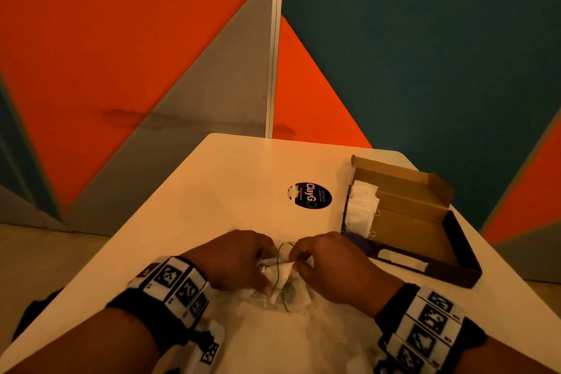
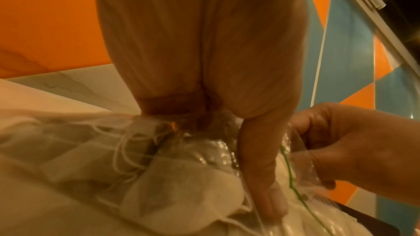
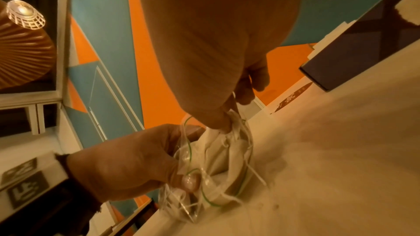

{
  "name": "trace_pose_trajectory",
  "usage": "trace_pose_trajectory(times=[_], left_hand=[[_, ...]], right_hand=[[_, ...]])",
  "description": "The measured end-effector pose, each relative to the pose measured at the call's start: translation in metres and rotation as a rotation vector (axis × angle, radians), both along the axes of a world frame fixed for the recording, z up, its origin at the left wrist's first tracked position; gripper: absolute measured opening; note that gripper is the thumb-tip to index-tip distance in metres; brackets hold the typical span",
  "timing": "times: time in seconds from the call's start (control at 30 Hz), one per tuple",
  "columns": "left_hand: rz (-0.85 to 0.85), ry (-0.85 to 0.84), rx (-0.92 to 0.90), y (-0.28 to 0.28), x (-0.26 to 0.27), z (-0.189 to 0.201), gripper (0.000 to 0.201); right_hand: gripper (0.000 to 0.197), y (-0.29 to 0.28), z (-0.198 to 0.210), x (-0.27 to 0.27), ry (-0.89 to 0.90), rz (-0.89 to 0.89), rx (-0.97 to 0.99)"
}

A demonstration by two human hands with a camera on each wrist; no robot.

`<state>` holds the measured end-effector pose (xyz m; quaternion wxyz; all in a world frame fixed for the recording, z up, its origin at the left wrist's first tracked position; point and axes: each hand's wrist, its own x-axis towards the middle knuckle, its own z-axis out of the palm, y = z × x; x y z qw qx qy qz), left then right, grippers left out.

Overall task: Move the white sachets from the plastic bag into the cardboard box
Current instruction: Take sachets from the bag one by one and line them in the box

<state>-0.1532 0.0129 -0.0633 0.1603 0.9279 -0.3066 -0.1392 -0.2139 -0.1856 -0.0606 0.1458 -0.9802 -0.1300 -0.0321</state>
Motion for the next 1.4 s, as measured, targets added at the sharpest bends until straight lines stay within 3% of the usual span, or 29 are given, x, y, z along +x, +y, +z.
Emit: trace_pose_trajectory(times=[0.27, 0.53, 0.9, 1.23, 1.33, 1.4], left_hand=[[0.000, 0.024, 0.006, 0.001, -0.001, -0.002, 0.066], [0.006, 0.053, 0.001, 0.000, -0.003, -0.001, 0.069], [0.021, 0.091, -0.020, 0.001, -0.006, 0.000, 0.064], [0.019, 0.296, -0.029, 0.007, -0.005, 0.006, 0.111], [-0.001, 0.308, 0.006, -0.003, -0.009, 0.019, 0.108], [0.030, 0.216, -0.026, -0.010, -0.018, 0.029, 0.099]], right_hand=[[0.010, -0.010, 0.010, -0.002, 0.009, -0.114, 0.236], [0.011, -0.023, 0.016, -0.006, 0.041, -0.180, 0.375], [0.010, -0.048, 0.036, -0.022, 0.108, -0.279, 0.756], [0.016, -0.083, 0.070, -0.038, 0.055, -0.397, 0.984], [0.017, -0.089, 0.079, -0.044, 0.057, -0.403, 1.095], [0.016, -0.084, 0.080, -0.043, 0.068, -0.388, 1.137]])
